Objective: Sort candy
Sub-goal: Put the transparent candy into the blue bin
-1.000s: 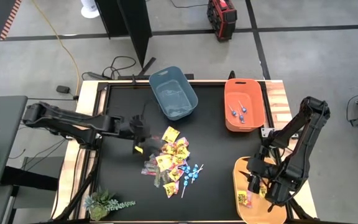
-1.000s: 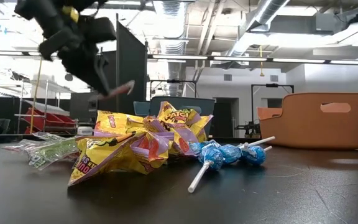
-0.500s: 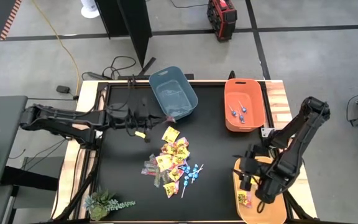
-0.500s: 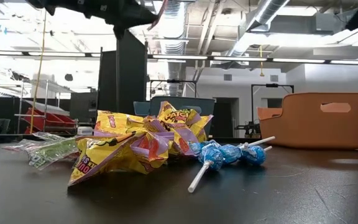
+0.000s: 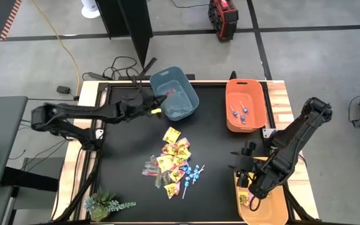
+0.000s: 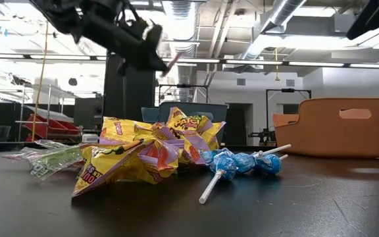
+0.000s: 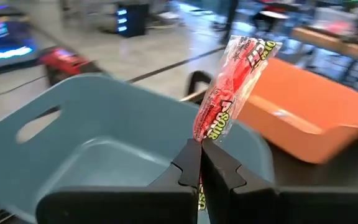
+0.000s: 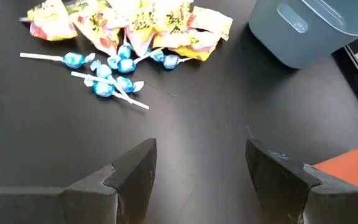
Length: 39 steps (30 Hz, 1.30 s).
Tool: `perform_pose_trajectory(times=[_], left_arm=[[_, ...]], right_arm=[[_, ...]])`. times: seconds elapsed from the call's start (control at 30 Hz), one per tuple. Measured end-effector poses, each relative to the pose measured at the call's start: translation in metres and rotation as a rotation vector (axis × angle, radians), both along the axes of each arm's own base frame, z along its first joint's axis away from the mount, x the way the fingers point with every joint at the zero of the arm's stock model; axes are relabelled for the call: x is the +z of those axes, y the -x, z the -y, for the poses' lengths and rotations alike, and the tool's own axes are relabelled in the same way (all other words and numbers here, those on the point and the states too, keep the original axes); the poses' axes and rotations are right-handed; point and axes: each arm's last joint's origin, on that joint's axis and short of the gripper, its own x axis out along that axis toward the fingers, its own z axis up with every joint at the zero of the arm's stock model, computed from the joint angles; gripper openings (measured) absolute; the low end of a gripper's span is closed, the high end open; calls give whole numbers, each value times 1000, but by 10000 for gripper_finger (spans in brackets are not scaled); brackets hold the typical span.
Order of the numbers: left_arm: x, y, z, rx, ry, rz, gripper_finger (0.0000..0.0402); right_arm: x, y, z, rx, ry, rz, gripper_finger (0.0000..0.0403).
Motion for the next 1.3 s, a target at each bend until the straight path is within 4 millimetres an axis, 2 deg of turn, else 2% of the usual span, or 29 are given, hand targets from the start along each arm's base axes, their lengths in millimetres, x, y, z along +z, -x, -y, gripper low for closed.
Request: perform_pose_trajectory(times=[0.1,0.2,0.4,0.5,0.57,0.7,0.8,0.97,1.07,1.3], left_arm=[[-13,-6,-13,82,17,-2,8],[-24,-11,-24,83,21,-3,36],[-37,-17,-34,66,66,8,147],[-32,-14,-33,34,72,20,209],[-22,-12,-27,-103,71,37,238],[1,-1,-6,-405,61,31,253],[11,14,17,-536,53,-64,246],[5,41,64,-687,129,-325,222],[1,53,93,-721,177,-420,211],[-16,58,151,-730,250,-533,202]], right_arm=[[0,-1,1,5,10,-6,264],[0,-2,2,11,21,-12,264],[0,-4,4,-2,21,-12,264],[0,-4,4,-2,18,-10,264],[0,-4,4,-6,10,-4,264],[0,-4,2,-8,-7,4,264],[1,-4,0,-4,-21,13,264],[1,-5,-1,-3,-33,23,264],[1,-6,-1,-3,-36,26,264],[1,-7,1,-13,-35,26,264]])
